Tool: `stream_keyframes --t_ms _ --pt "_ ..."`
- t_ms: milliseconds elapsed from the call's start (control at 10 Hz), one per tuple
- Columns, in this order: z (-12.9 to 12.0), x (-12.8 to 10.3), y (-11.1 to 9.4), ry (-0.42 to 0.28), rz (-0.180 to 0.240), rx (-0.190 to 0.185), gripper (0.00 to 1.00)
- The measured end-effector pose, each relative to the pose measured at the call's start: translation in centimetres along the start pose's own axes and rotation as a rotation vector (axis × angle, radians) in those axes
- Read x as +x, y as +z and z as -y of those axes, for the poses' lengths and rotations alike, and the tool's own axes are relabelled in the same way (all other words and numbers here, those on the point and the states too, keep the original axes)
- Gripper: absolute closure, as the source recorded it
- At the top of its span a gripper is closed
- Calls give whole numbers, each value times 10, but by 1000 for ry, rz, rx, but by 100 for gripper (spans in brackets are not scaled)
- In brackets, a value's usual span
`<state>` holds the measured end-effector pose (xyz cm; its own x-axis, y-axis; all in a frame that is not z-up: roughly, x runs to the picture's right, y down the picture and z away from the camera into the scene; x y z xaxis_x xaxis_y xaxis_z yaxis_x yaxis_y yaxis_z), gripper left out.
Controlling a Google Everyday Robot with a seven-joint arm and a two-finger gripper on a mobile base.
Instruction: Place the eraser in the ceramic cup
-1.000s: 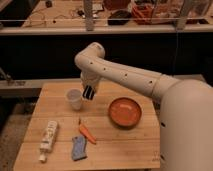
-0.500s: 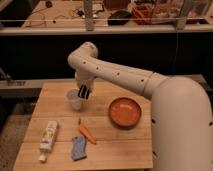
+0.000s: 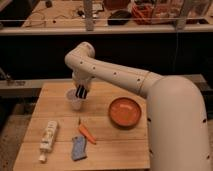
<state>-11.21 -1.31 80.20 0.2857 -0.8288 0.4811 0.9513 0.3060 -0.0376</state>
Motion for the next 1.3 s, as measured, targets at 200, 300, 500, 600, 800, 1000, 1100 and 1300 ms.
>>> stream_keyframes --t_ms 200,300,500,600,800,1000,1100,1300 --pt "3 0 1 -6 2 2 100" --pt "5 -1 1 -10 4 2 100" --pt "6 -1 2 -13 5 3 100" --pt "7 0 2 -14 7 3 100" --pt "8 -1 2 -15 10 4 100" --pt "12 -3 3 -21 16 7 100" --pt "12 -3 3 -22 17 7 100" --pt "12 -2 3 -23 18 8 100"
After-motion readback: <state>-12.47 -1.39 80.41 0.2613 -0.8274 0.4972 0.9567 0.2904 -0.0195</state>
